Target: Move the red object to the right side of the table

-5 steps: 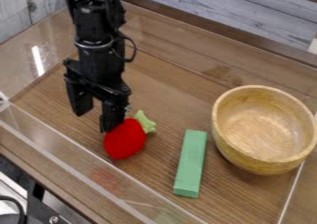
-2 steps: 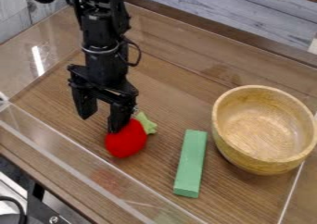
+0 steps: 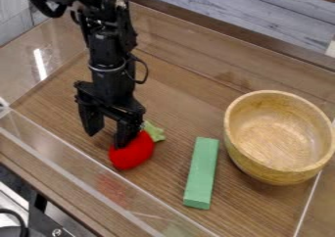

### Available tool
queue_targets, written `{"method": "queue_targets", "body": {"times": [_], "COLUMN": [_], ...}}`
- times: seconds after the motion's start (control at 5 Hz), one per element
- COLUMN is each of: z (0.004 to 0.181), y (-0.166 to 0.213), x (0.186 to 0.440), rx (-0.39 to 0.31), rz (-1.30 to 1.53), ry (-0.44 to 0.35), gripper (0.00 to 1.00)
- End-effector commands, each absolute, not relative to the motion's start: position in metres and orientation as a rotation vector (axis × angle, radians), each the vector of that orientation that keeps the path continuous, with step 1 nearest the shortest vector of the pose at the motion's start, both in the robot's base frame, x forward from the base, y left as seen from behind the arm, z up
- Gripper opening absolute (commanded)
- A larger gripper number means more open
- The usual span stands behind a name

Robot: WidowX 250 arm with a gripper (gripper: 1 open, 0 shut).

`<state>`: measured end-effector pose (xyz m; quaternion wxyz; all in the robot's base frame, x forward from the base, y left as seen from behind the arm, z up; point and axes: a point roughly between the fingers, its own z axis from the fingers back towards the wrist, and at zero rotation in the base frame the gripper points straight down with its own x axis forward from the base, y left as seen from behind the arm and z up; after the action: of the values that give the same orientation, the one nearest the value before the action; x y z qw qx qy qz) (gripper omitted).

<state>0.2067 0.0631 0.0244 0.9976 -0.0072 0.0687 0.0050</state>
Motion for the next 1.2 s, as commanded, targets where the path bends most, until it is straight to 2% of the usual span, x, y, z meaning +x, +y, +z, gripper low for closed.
{"method": "queue_targets", "body": {"times": [0.0, 0.2, 0.6, 1.0], "z": [0.019, 0.018, 0.031, 0.072], "y": [0.067, 0.065, 0.059, 0.048], "x": [0.212, 0.215, 0.228, 0.251], "rx": [-0.006, -0.015, -0.049, -0.067], "rz": [-0.021, 0.045, 0.179, 0.064], "ry": [0.118, 0.113, 0.072, 0.04], "gripper": [0.0, 0.0, 0.0, 0.0]}}
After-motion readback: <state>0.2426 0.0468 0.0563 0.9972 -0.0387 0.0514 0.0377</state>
